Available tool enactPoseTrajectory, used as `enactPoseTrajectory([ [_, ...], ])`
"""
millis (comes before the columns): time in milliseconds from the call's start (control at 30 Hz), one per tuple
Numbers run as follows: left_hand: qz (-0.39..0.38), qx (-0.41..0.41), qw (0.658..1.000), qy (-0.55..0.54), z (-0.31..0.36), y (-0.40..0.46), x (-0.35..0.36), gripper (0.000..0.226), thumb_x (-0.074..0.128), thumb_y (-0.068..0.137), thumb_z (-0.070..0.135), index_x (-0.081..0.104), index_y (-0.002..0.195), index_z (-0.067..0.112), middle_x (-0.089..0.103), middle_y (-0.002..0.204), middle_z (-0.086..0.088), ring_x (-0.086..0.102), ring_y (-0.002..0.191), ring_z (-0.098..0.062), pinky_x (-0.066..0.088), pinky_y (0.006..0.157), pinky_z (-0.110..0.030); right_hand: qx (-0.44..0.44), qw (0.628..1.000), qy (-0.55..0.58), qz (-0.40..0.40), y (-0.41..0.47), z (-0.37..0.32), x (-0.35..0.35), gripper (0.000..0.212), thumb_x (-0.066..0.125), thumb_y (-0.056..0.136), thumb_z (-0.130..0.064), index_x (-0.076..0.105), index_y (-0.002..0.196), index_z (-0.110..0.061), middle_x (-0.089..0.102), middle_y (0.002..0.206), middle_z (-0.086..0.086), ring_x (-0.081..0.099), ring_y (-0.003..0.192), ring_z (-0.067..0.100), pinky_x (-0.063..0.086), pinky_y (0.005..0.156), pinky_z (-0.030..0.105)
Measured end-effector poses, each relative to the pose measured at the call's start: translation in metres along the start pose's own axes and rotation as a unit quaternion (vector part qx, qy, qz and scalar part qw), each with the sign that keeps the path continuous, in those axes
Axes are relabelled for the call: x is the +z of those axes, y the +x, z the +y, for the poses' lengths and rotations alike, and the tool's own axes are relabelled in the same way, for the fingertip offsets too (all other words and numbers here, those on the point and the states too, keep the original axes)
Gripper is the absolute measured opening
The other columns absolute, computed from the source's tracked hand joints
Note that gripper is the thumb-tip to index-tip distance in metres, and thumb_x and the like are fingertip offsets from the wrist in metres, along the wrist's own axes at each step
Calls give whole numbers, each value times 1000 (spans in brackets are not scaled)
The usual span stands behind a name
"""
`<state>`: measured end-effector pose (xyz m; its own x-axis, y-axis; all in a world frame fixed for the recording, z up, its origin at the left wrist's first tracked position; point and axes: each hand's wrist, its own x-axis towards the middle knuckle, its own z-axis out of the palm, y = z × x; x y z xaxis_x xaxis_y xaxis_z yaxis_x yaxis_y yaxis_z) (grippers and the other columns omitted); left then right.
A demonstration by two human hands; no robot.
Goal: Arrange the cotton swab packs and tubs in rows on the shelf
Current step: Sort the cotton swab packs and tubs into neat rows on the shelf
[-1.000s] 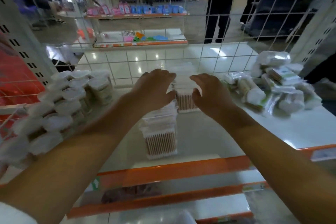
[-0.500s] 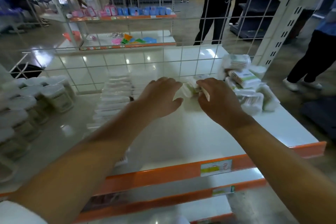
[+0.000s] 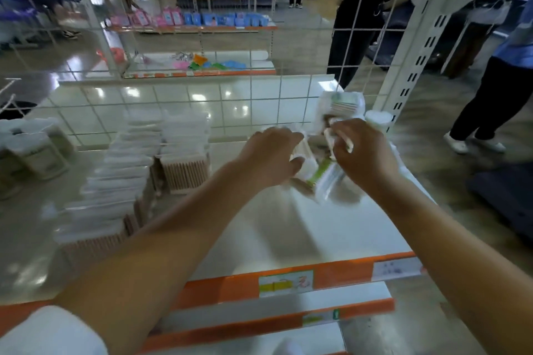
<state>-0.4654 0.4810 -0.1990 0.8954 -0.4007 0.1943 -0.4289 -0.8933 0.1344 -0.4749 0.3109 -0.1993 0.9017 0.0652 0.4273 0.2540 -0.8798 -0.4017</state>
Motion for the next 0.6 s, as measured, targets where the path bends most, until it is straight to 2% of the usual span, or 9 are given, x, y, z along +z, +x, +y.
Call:
enactPoseTrajectory([
  [67, 4, -4, 1000, -3, 5, 16, 4, 43, 51, 90, 32, 48, 129, 16, 56, 123, -8, 51, 113, -27, 42, 89, -36, 22, 999, 14, 21, 13, 16, -2, 29, 54, 85, -7, 63, 112, -7, 62, 116, 11, 54, 106, 28, 37, 83, 26],
  [167, 16, -17, 999, -24, 9, 40, 8, 42, 51, 90, 28, 49, 129, 14, 56, 124, -9, 51, 114, -27, 43, 91, -38, 41, 998, 28, 33, 33, 38, 1, 36, 55, 87, -11, 56, 124, -10, 53, 128, 7, 48, 116, 26, 38, 95, 31],
  [233, 37, -40, 995, -83, 9, 53, 11, 41, 51, 91, 25, 49, 131, 14, 56, 128, -8, 50, 116, -25, 42, 95, -36, 41, 998, 24, 29, 46, 48, 6, 42, 56, 88, -14, 50, 129, -12, 48, 133, 7, 46, 118, 26, 40, 98, 37],
  [333, 68, -80, 983, -148, 5, 65, 17, 40, 52, 91, 20, 51, 130, 13, 57, 127, -7, 52, 115, -23, 41, 94, -34, 39, 999, -23, -2, 67, 55, 15, 56, 60, 85, -18, 39, 137, -16, 38, 140, 8, 36, 126, 26, 34, 104, 38],
  [467, 70, -80, 986, -129, 0, 77, 23, 41, 52, 90, 18, 50, 130, 11, 57, 126, -9, 53, 114, -25, 43, 93, -34, 31, 995, -86, -44, 89, 58, 27, 69, 63, 79, -26, 30, 139, -19, 30, 143, 8, 26, 130, 31, 26, 108, 44],
  [600, 67, -90, 987, -113, 0, 84, 29, 40, 51, 91, 19, 49, 130, 12, 56, 127, -8, 52, 115, -25, 41, 91, -32, 33, 989, -118, -77, 102, 61, 33, 67, 63, 80, -22, 29, 138, -17, 31, 142, 7, 22, 132, 31, 23, 107, 48],
])
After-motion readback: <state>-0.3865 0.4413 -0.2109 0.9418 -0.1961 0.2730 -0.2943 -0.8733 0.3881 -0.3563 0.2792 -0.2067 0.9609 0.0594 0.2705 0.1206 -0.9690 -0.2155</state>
